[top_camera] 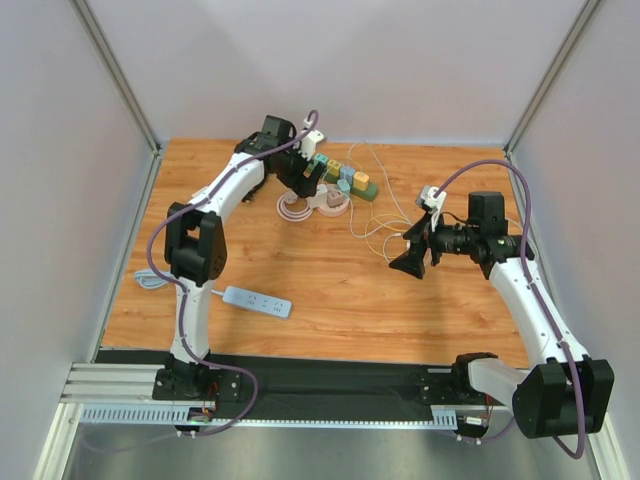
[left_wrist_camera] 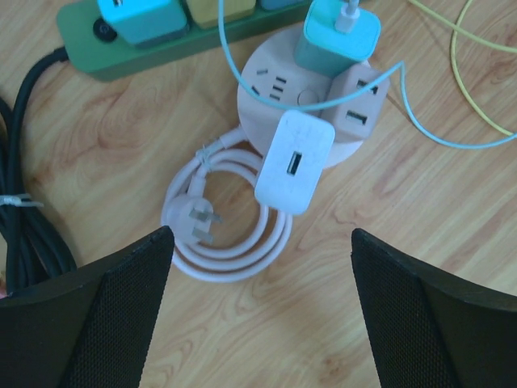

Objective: Pull the plug off the socket
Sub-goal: Move the socket to the center of the board.

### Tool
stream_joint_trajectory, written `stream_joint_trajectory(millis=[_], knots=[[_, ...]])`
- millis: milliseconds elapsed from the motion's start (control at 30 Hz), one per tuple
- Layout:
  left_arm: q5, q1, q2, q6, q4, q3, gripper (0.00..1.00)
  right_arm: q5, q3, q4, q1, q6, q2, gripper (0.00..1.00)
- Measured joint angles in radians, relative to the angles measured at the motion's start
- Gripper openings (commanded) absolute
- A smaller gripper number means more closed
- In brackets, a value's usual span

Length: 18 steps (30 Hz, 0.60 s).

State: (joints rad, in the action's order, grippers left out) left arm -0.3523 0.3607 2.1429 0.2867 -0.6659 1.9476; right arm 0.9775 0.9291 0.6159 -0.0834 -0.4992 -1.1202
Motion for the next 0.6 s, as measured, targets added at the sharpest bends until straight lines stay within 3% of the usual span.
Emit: stream_joint_trajectory(millis=[167, 600], knots=[[0.007, 0.027, 0.095, 0.035, -0.047, 0.11, 0.9, 0.0, 0.0, 0.0, 0.0, 0.0, 0.001, 1.0], [0.041, 0.051, 0.177, 0.061, -0.069, 0.15, 0.69, 0.0, 0.0, 0.0, 0.0, -0.002, 0.001, 1.0]])
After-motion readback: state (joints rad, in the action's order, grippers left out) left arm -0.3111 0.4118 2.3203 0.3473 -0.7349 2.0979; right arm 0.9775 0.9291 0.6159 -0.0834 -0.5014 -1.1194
